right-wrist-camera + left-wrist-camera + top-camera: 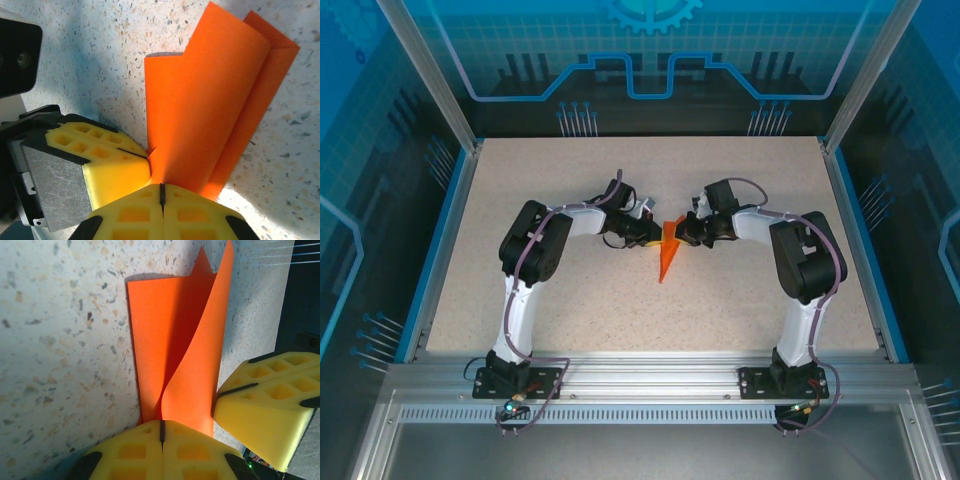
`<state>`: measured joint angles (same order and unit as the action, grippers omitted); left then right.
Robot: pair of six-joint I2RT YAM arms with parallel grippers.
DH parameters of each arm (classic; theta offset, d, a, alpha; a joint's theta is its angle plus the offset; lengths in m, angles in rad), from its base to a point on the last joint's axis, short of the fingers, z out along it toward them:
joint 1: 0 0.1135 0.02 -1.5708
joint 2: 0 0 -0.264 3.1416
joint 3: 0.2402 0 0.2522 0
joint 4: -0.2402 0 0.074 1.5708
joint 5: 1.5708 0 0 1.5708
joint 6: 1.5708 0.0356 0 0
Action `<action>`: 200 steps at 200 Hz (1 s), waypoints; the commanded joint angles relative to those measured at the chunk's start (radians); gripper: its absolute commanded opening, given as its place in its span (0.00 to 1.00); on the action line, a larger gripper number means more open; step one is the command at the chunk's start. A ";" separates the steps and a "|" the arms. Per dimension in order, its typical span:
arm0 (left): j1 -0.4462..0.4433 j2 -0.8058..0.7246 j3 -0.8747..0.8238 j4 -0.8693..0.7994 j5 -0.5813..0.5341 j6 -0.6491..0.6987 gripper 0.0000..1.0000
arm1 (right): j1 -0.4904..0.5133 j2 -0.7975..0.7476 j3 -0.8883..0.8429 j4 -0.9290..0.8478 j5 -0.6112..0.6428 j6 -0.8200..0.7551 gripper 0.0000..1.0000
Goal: Fold a paper plane with a square sheet of paper (fold left side to right side)
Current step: Fold the wing for the fifth time at the center of the table.
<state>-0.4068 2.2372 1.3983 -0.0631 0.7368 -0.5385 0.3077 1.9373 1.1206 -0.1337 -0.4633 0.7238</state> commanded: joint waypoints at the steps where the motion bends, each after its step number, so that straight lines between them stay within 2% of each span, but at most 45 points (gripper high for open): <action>1: -0.015 0.010 -0.012 -0.106 -0.073 0.042 0.02 | 0.010 0.028 0.020 -0.019 -0.002 -0.015 0.06; 99: -0.015 0.000 -0.013 -0.113 -0.077 0.046 0.03 | 0.014 0.063 0.024 -0.056 0.022 -0.018 0.06; 134: -0.013 -0.041 -0.011 -0.120 -0.078 0.045 0.10 | 0.014 0.071 0.019 -0.125 0.060 -0.027 0.06; 156: -0.011 -0.091 -0.012 -0.138 -0.090 0.049 0.26 | 0.013 0.072 0.007 -0.144 0.078 -0.034 0.06; 174: -0.010 -0.144 -0.015 -0.167 -0.111 0.059 0.33 | 0.013 0.073 -0.002 -0.138 0.078 -0.034 0.06; 200: -0.012 -0.220 -0.040 -0.210 -0.119 0.058 0.34 | 0.013 0.074 -0.007 -0.122 0.068 -0.029 0.06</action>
<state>-0.4210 2.1181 1.3842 -0.1898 0.6426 -0.5053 0.3096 1.9808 1.1347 -0.1795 -0.4335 0.7086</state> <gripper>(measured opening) 0.334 0.059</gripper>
